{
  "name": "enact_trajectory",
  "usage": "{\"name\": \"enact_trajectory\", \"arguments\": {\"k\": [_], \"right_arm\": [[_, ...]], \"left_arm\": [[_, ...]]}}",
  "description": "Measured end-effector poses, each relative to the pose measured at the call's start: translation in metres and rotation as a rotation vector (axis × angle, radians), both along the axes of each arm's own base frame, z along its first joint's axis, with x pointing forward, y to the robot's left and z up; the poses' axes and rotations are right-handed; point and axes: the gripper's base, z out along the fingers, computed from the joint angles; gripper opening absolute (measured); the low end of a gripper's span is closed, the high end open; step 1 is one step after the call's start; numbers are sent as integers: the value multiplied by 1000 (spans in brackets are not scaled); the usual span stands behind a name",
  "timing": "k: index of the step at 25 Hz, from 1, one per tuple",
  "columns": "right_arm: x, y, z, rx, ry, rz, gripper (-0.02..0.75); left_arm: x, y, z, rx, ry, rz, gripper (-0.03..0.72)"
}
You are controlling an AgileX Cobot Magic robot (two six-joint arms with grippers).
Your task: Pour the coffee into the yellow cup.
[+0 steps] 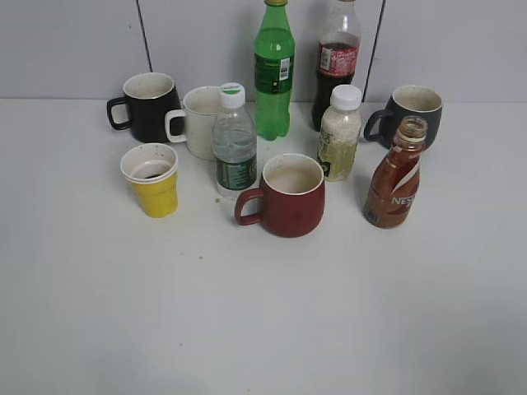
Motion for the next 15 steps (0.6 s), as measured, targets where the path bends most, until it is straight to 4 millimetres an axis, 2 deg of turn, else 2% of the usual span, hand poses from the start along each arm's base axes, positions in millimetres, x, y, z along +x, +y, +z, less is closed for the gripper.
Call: {"name": "enact_trajectory", "arguments": {"k": [3, 6, 8, 9, 10, 12, 13, 14, 15], "right_arm": [[0, 1, 9, 16, -67, 4, 585], [2, 1, 16, 26, -130, 1, 585], [11, 1, 17, 32, -133, -1, 585], [17, 1, 17, 38, -145, -3, 585], [25, 1, 15, 45, -147, -6, 585], [41, 1, 11, 58, -186, -19, 585], [49, 1, 8, 65, -212, -27, 585], [58, 0, 3, 68, -219, -32, 587], [66, 0, -1, 73, -238, -39, 587]], "left_arm": [[1, 0, 11, 0, -97, -1, 226], [4, 0, 29, 0, -294, -2, 226], [12, -1, 38, 1, -405, -5, 226], [19, -1, 33, 2, -367, -4, 226], [22, -1, 40, 2, -451, -7, 226], [47, -2, 38, 2, -494, -11, 226], [47, -2, 38, 2, -494, -11, 226], [69, -3, 30, 2, -492, -15, 226], [81, -3, 27, 4, -503, -18, 226]]}}
